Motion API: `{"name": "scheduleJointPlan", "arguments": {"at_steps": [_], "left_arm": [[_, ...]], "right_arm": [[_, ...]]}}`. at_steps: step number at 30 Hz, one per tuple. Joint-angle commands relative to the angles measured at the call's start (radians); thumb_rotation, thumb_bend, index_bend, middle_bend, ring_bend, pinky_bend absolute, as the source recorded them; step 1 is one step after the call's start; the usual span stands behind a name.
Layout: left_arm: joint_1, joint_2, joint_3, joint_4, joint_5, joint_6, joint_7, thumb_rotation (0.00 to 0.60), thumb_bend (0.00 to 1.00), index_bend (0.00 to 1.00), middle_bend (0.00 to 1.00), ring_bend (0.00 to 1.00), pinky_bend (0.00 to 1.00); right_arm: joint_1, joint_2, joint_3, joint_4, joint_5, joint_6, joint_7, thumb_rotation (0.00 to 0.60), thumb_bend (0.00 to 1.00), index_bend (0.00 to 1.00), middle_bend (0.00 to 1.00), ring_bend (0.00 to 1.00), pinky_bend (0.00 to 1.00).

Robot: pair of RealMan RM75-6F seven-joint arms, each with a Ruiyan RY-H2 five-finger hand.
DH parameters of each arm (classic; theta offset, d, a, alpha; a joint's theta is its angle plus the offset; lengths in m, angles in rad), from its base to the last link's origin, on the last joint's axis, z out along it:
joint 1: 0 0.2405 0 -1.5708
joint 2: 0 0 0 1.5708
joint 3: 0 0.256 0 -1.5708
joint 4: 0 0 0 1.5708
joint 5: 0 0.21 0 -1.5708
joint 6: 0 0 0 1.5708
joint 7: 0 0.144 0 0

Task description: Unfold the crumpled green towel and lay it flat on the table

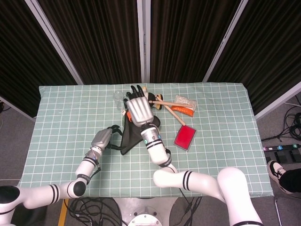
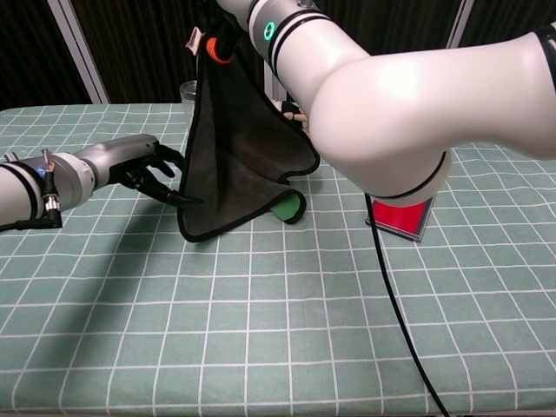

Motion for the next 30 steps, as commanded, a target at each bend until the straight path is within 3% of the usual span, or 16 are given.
{"name": "scheduleJointPlan", "arguments": {"at_steps": [1,8,13,17,30], "left_arm": [[0.012,-0.005,-0.005,0.004,0.012,0.012,-0.017,0.445,0.11,0.49,0.26,0.19,0.26],[0.035,-0.024,-0.02,0.019,0.062,0.022,-0.076,0.478,0.22,0.58,0.29,0.19,0.26],[0.045,-0.042,-0.032,0.033,0.099,0.023,-0.12,0.587,0.36,0.67,0.34,0.19,0.26],[0.057,-0.043,-0.033,0.036,0.135,0.032,-0.143,0.6,0.46,0.72,0.38,0.21,0.26],[0.096,0.106,-0.035,-0.085,0.29,0.084,-0.174,0.6,0.48,0.74,0.39,0.21,0.26]], "right_arm": [[-0.019,0.018,-0.009,-0.026,0.002,0.008,0.009,0.6,0.49,0.69,0.26,0.06,0.07],[-0.043,0.044,-0.013,-0.07,0.016,0.002,0.036,0.6,0.49,0.69,0.26,0.06,0.07],[-0.06,0.062,-0.018,-0.12,0.019,0.012,0.051,0.6,0.49,0.69,0.26,0.06,0.07],[-0.078,0.084,-0.02,-0.158,0.023,0.02,0.063,0.6,0.49,0.69,0.26,0.06,0.07],[-0.218,0.244,-0.08,-0.365,0.001,-0.005,0.203,0.6,0.48,0.69,0.26,0.05,0.07]]}}
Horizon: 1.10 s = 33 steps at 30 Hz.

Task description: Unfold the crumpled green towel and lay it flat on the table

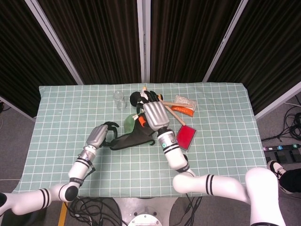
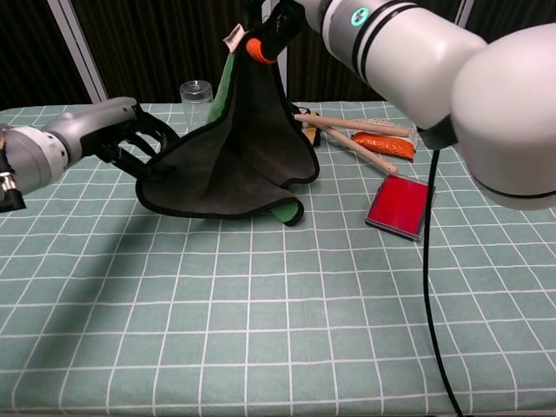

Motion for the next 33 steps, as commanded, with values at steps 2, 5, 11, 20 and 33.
{"name": "scheduleJointPlan", "arguments": {"at_steps": [2,5,11,20,33], "left_arm": [[-0.002,0.036,-0.016,-0.013,0.02,0.019,0.017,0.6,0.48,0.74,0.39,0.21,0.26],[-0.016,0.05,-0.037,0.004,0.018,0.029,0.038,0.6,0.48,0.74,0.39,0.21,0.26],[-0.051,0.029,-0.086,0.114,0.011,0.078,0.09,0.6,0.48,0.74,0.39,0.21,0.25],[-0.065,0.019,-0.163,0.208,0.004,0.151,0.049,0.6,0.48,0.74,0.39,0.21,0.25],[0.043,0.065,0.023,0.06,0.198,0.254,0.068,0.6,0.47,0.73,0.39,0.21,0.25]], "right_arm": [[-0.038,0.048,-0.008,-0.037,-0.011,-0.021,0.069,0.6,0.48,0.69,0.26,0.05,0.07],[-0.04,0.06,0.009,-0.025,-0.013,-0.041,0.123,0.6,0.48,0.69,0.26,0.05,0.07],[-0.026,0.053,0.056,0.06,-0.028,-0.081,0.246,0.6,0.48,0.69,0.27,0.05,0.06],[-0.016,0.076,0.098,0.14,-0.099,-0.12,0.427,0.6,0.47,0.7,0.27,0.05,0.05],[-0.105,0.19,-0.057,0.055,-0.263,-0.228,0.606,0.6,0.46,0.7,0.27,0.04,0.03]]}}
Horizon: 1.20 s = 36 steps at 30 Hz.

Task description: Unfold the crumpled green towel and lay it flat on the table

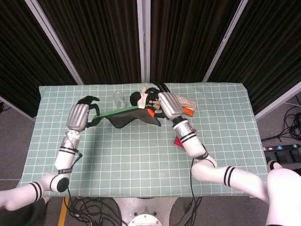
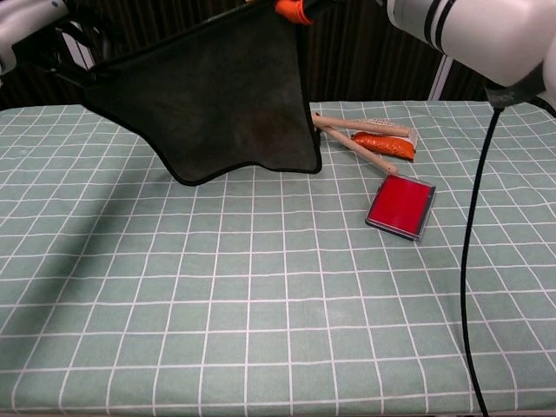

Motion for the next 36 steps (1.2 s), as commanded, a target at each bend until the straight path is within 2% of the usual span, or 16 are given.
{"name": "scheduleJointPlan", "arguments": {"at_steps": [1,9,18,24,36], "left_arm": [[0.042,0.018,0.063,-0.054,0.06,0.033,0.011,0.6,0.47,0.74,0.39,0.21,0.25],[0.092,0.062,0.157,-0.18,0.146,0.04,0.015,0.6,0.47,0.73,0.39,0.21,0.25],[0.113,0.1,0.229,-0.292,0.207,0.005,0.03,0.6,0.46,0.73,0.39,0.21,0.25],[0.118,0.092,0.265,-0.307,0.215,-0.035,0.058,0.6,0.45,0.73,0.39,0.21,0.25],[0.136,0.048,0.289,-0.28,0.219,-0.058,0.097,0.6,0.43,0.73,0.39,0.21,0.25]], "right_arm": [[-0.042,0.044,-0.054,-0.048,-0.048,-0.035,0.061,0.6,0.46,0.7,0.27,0.04,0.03],[-0.118,0.094,-0.163,-0.124,-0.135,-0.047,0.141,0.6,0.46,0.7,0.27,0.04,0.03],[-0.175,0.131,-0.242,-0.192,-0.216,-0.042,0.215,0.6,0.45,0.7,0.27,0.04,0.02],[-0.197,0.142,-0.285,-0.208,-0.263,-0.035,0.224,0.6,0.45,0.7,0.27,0.03,0.01],[-0.241,0.114,-0.358,-0.174,-0.318,-0.019,0.239,0.6,0.45,0.7,0.27,0.02,0.0]]}}
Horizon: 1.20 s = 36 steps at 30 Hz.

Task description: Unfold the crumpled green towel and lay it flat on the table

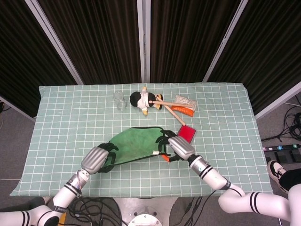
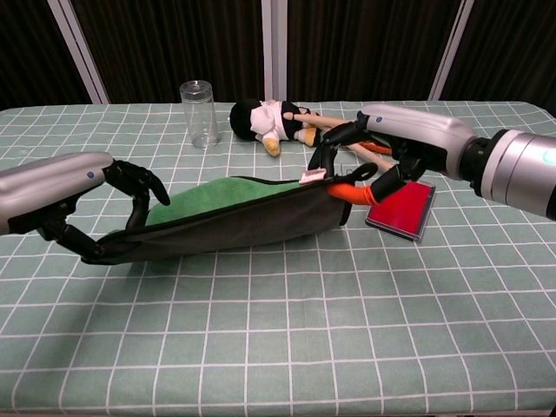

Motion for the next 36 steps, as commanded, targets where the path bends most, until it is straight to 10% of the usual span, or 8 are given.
{"name": "scheduleJointPlan", "arguments": {"at_steps": [1,14,21,36], "left_arm": [[0.002,-0.004,0.004,0.001,0.0,-0.008,0.005,0.6,0.41,0.72,0.39,0.21,0.25],[-0.001,-0.003,0.006,-0.018,-0.001,-0.042,0.033,0.6,0.11,0.38,0.35,0.21,0.25],[0.001,0.004,0.0,-0.025,0.006,-0.039,0.033,0.6,0.09,0.36,0.35,0.21,0.25],[-0.013,-0.027,-0.165,0.19,-0.233,-0.083,-0.008,0.6,0.28,0.41,0.34,0.21,0.24]], "right_arm": [[-0.011,-0.01,-0.017,0.01,-0.016,0.007,0.005,0.6,0.45,0.7,0.27,0.02,0.0],[-0.046,-0.054,-0.073,0.047,-0.057,0.017,-0.008,0.514,0.0,0.41,0.2,0.0,0.0],[-0.071,-0.03,-0.084,0.012,-0.064,0.045,-0.053,0.421,0.0,0.23,0.12,0.0,0.0],[-0.083,0.101,0.065,-0.079,-0.005,0.171,-0.173,0.502,0.0,0.21,0.11,0.0,0.0]]}}
